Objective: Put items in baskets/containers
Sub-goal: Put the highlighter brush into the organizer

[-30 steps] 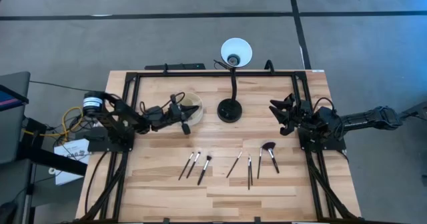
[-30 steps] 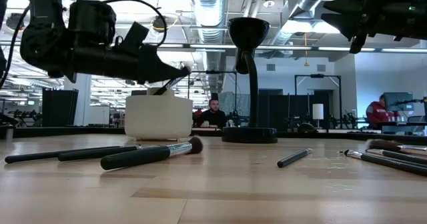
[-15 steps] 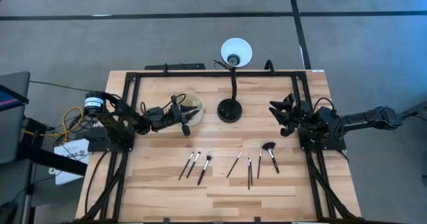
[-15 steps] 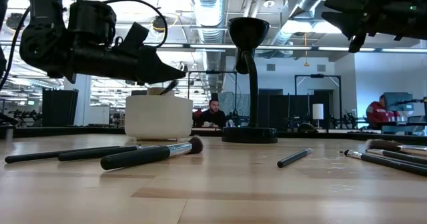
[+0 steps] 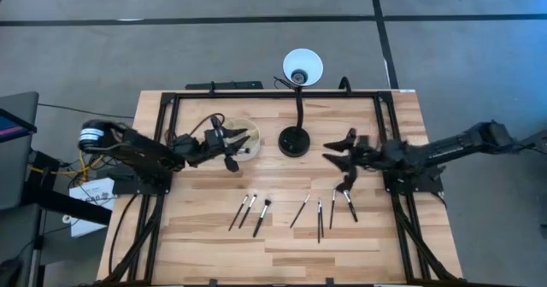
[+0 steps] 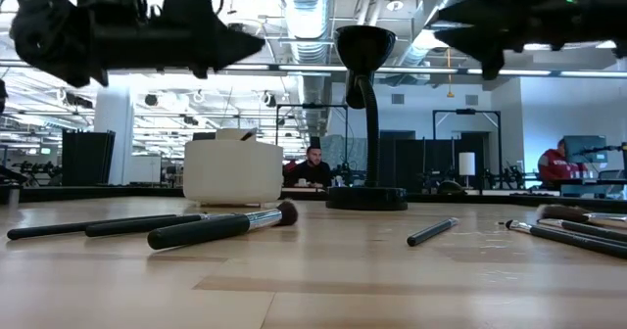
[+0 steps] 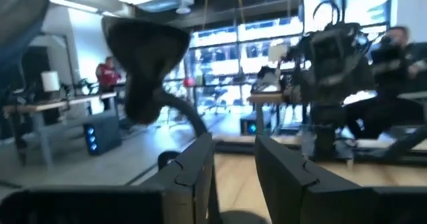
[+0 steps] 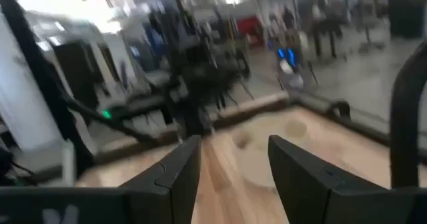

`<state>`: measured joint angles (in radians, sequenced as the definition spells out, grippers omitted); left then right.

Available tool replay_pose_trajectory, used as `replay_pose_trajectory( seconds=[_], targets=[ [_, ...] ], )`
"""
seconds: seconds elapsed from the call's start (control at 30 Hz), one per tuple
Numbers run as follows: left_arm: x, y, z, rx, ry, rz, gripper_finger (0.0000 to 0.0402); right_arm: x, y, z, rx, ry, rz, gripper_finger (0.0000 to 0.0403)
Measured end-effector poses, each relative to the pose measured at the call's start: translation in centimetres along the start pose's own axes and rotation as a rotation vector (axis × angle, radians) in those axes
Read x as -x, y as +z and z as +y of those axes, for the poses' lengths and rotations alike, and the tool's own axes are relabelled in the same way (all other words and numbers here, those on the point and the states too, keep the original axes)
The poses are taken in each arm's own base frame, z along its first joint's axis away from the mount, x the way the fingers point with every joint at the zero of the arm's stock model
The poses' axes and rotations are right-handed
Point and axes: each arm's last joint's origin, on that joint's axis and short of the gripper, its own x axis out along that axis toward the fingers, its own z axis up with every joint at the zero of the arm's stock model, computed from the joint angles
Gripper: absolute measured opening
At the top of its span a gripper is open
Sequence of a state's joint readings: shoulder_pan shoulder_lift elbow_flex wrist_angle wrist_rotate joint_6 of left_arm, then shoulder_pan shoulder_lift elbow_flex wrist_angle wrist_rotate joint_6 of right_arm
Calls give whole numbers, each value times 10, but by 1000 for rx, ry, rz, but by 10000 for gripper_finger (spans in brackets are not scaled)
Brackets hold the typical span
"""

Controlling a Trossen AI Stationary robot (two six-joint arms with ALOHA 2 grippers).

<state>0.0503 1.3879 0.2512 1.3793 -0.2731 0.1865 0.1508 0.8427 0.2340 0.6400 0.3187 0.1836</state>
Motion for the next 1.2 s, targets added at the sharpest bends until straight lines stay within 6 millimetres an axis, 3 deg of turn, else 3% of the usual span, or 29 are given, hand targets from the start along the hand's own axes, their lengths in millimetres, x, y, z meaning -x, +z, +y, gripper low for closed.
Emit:
replay_pose_trajectory(
  seconds=[0.23, 0.47, 0.7, 0.97, 1.2],
  targets=[
    [9, 12, -2, 30, -111, 67, 111, -34, 4, 44, 70, -15, 299, 160],
    [14, 17, 1, 34, -115, 109, 111, -32, 7, 74, -125, -205, 666, 161],
    [14, 16, 1, 34, -115, 111, 111, -4, -33, 93, -288, -472, 910, 160],
    [14, 17, 1, 34, -113, 110, 111, 28, -71, 108, -336, -764, 963, 157],
    [14, 17, 1, 34, -113, 109, 111, 32, -104, 111, -283, -906, 948, 155]
  ],
)
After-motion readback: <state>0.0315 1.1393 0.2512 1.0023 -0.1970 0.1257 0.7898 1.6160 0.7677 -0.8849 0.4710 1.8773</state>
